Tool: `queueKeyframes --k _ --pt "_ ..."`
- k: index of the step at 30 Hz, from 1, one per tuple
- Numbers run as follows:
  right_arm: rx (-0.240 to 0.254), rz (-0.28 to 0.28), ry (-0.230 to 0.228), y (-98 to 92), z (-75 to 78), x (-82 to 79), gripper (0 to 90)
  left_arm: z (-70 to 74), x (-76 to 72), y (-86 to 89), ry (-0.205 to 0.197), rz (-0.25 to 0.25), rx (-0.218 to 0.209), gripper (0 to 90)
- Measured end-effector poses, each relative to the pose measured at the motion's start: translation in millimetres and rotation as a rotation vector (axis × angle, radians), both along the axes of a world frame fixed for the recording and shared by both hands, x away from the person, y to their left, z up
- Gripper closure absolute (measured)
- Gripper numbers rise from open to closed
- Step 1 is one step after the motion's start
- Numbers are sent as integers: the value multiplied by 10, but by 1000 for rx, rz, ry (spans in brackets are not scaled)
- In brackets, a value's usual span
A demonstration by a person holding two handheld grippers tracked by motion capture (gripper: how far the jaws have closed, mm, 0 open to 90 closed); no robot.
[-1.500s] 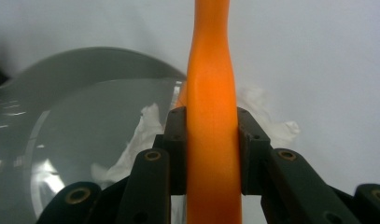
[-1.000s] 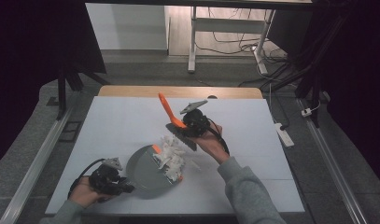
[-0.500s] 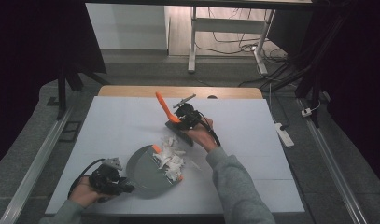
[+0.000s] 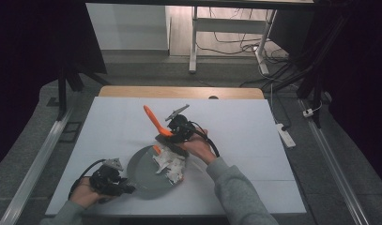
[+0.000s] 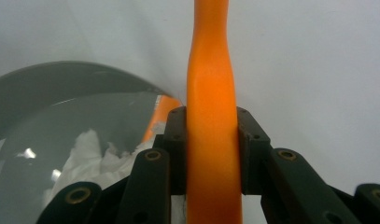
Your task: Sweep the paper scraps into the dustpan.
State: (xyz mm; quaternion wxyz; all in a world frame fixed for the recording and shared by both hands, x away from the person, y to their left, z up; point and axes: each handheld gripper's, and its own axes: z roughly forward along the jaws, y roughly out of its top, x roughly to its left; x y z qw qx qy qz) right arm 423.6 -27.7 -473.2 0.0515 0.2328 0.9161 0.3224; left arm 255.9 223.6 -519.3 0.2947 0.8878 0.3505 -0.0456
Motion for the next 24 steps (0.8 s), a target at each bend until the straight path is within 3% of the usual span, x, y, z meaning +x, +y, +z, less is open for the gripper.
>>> queueKeyframes --k 5,7,11,15,20,24 --pt "45 27 18 -27 5 -158 704 0 0 -2 1 0 2 619" --pt "85 35 31 -47 32 -226 704 0 -1 -3 -1 1 2 619" --pt "155 16 -7 -143 160 -262 704 0 -3 -3 -1 2 3 619" --pt "194 -56 -75 -308 321 -222 703 -1 -1 -1 0 2 2 619" --pt "172 -125 -122 -410 337 -129 703 0 -1 -2 -1 2 2 619" --pt "122 -155 -110 -375 206 -4 704 1 -4 -4 -2 3 2 619"
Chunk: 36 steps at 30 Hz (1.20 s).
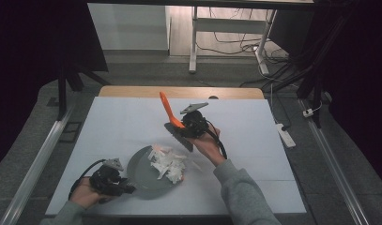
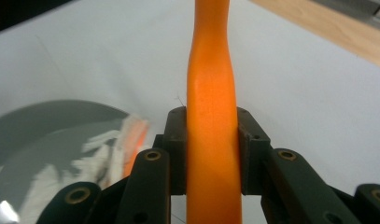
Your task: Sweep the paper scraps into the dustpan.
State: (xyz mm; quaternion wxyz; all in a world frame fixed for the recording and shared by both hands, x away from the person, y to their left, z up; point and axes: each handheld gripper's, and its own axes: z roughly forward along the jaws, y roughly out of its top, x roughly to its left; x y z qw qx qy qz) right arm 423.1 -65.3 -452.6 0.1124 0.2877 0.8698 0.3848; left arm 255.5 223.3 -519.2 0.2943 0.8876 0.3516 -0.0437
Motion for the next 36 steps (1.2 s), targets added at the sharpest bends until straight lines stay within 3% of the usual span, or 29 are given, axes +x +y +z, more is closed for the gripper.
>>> queueKeyframes --k 5,9,17,23,25,28,32,36 --pt "-55 -20 48 73 -197 114 704 -3 3 2 2 -2 -3 619" --pt "-18 -12 94 163 -237 54 704 -4 7 4 3 -1 -5 619" --pt "-44 103 86 440 -255 -281 704 -3 0 -10 1 4 -3 619" --pt "6 222 108 560 -166 -508 704 -7 1 -7 0 3 -4 619" --pt "13 235 82 569 -105 -565 704 -7 -1 -5 -1 2 -4 619" --pt "43 222 48 500 -6 -571 703 -8 -2 -4 -1 3 -4 619" --pt "85 150 15 295 119 -506 703 -11 -2 -2 1 4 -6 619" --pt "87 82 -10 50 192 -446 703 -13 -5 2 3 2 -6 619"
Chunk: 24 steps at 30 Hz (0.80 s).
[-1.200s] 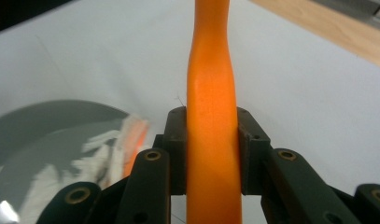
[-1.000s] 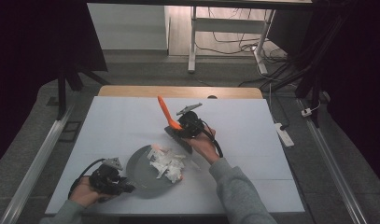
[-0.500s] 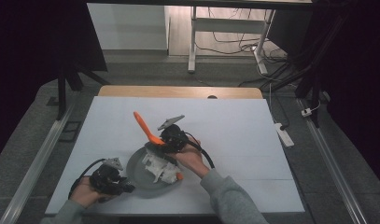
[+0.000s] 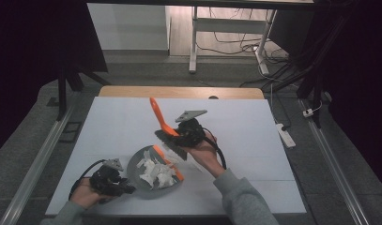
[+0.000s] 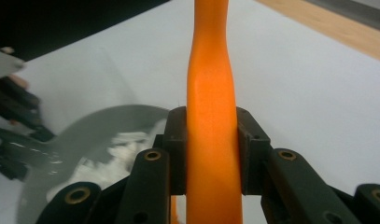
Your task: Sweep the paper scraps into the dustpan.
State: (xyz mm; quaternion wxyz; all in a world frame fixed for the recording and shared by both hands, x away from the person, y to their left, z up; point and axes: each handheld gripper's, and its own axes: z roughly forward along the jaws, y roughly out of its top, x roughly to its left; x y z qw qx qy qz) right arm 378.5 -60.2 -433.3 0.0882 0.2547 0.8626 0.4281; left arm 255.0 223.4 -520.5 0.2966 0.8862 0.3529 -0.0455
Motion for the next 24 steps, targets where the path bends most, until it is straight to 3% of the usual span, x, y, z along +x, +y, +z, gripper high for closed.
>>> queueKeyframes --k 4,10,15,20,24 --pt "-18 -44 33 -210 -29 28 703 -4 -1 2 1 0 2 619" --pt "-124 -117 75 -479 -133 24 703 -4 -3 -1 0 0 4 619" --pt "-179 -188 111 -657 -243 16 703 -6 -3 -6 1 -4 5 619" --pt "-162 -197 136 -636 -369 39 703 -7 -3 -17 1 -6 7 619" --pt "-160 -164 129 -429 -415 31 704 -10 2 -25 2 -8 7 619"
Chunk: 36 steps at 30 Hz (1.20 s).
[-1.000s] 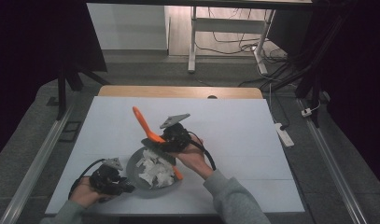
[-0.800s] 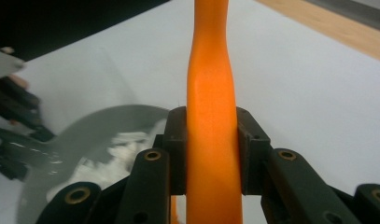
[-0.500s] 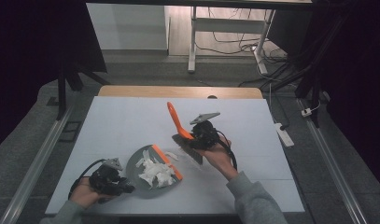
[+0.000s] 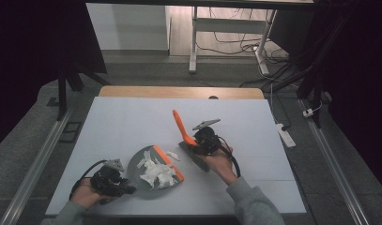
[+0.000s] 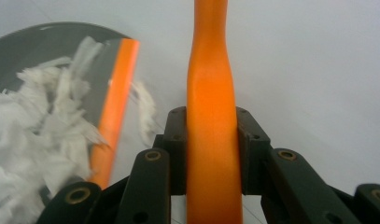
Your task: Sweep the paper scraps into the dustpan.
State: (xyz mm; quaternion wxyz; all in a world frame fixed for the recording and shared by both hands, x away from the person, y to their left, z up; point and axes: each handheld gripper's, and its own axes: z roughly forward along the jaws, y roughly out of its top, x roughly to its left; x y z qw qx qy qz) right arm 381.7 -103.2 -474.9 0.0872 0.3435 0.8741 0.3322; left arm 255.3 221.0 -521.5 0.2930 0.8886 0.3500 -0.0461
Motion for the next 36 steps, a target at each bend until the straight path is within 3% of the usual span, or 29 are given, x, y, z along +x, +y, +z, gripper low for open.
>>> queueKeyframes --k 4,9,13,14,16,22,26,28,32,36 --pt "12 67 -2 327 -43 -66 704 0 -3 -8 -2 0 3 619" --pt "79 153 32 691 -43 -195 704 -4 -2 -8 1 0 4 619" --pt "148 232 71 840 21 -304 703 -3 -3 -9 -1 0 3 619" --pt "153 237 62 841 48 -320 704 -3 -4 -8 -2 0 3 619" --pt "143 225 28 797 110 -319 704 -3 -3 -9 -1 -1 4 619" --pt "153 135 -16 472 284 -158 703 -4 -1 -8 0 0 1 619" --pt "115 78 -46 287 321 -45 703 -3 -2 -9 -1 1 2 619" --pt "66 46 -68 210 292 7 704 -1 -3 -8 -2 -1 3 619" --pt "9 -16 -42 74 140 81 703 0 -5 -1 0 -1 -3 619" --pt "11 -27 -13 18 18 96 703 13 -30 22 -3 -10 -4 619"
